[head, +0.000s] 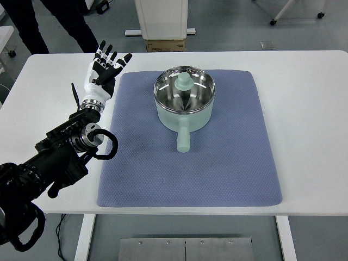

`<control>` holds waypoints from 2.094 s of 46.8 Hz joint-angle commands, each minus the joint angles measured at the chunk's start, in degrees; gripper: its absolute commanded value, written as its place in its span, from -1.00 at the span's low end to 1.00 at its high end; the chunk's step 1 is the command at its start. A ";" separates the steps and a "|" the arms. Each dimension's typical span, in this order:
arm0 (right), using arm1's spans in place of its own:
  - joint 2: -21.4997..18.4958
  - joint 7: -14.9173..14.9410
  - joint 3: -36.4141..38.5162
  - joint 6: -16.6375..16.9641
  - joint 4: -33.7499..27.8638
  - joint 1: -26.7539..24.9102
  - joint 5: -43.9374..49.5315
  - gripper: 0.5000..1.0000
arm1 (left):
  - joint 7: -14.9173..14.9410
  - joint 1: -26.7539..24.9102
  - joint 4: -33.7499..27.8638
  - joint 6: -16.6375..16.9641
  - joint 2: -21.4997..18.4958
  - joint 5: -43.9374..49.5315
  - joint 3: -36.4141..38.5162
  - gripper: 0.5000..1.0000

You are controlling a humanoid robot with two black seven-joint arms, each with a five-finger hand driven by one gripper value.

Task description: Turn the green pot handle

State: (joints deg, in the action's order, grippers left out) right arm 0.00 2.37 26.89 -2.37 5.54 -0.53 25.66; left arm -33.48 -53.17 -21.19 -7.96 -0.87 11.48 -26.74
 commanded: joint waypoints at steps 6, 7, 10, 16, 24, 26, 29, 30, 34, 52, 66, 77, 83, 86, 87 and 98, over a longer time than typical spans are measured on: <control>0.00 0.00 0.00 0.00 0.00 0.00 0.00 1.00 | -0.09 -0.27 0.09 0.23 -0.01 -0.14 0.02 1.00; 0.00 0.00 0.00 0.00 0.00 0.00 0.00 1.00 | -0.09 -0.27 0.09 0.23 -0.01 -0.14 0.02 1.00; 0.00 0.00 0.00 0.00 0.00 0.00 0.00 1.00 | -0.09 -0.18 0.09 0.23 -0.01 -0.05 -0.07 1.00; 0.00 0.00 0.00 0.00 0.00 0.00 0.00 1.00 | -0.09 0.17 0.09 0.32 -0.19 0.12 -0.07 1.00; 0.00 0.00 0.00 0.00 0.00 0.00 0.00 1.00 | -0.18 0.34 0.09 -0.12 -0.10 0.12 -0.15 1.00; 0.00 0.00 0.00 0.00 0.00 0.00 0.00 1.00 | -0.27 0.34 0.09 0.05 0.07 0.12 -0.15 1.00; 0.00 0.00 0.00 0.00 0.00 0.00 0.00 1.00 | -0.36 0.26 0.00 0.05 0.16 0.03 -0.24 1.00; 0.00 0.00 0.00 0.00 0.00 0.00 0.00 1.00 | -0.36 0.17 0.00 0.05 0.16 0.12 -0.16 1.00; 0.00 0.00 0.00 0.00 0.00 0.00 0.00 1.00 | -0.36 -0.36 -0.52 0.14 0.08 0.12 -0.16 1.00; 0.00 0.00 0.00 0.00 0.00 0.00 0.00 1.00 | -0.80 -2.03 -5.97 -0.03 -2.12 -0.40 -0.51 1.00; 0.00 0.00 0.00 0.00 0.00 0.00 0.00 1.00 | -0.80 -0.97 -13.70 0.23 -6.16 -9.10 -0.15 1.00; 0.00 0.00 0.00 0.00 0.00 0.00 0.00 1.00 | -0.71 -0.80 -20.82 0.06 -13.89 -19.02 0.46 1.00; 0.00 0.00 0.00 0.00 0.00 0.00 0.00 1.00 | -0.62 -0.53 -21.00 -0.30 -15.57 -25.97 0.72 1.00; 0.00 0.00 0.00 0.00 0.00 0.00 0.00 1.00 | -0.62 -0.71 -21.35 -0.65 -16.62 -28.87 0.72 1.00; 0.00 0.00 0.00 0.00 0.00 0.00 0.00 1.00 | -0.62 -0.88 -21.70 -0.74 -16.97 -29.66 0.72 1.00; 0.00 0.00 0.00 0.00 0.00 0.00 0.00 1.00 | -0.09 -2.99 -26.27 -2.58 -21.37 -35.29 0.73 1.00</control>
State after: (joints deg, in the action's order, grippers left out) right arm 0.00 2.36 26.90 -2.37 5.53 -0.54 25.66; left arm -33.65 -55.45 -47.01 -10.39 -21.81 -22.06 -26.01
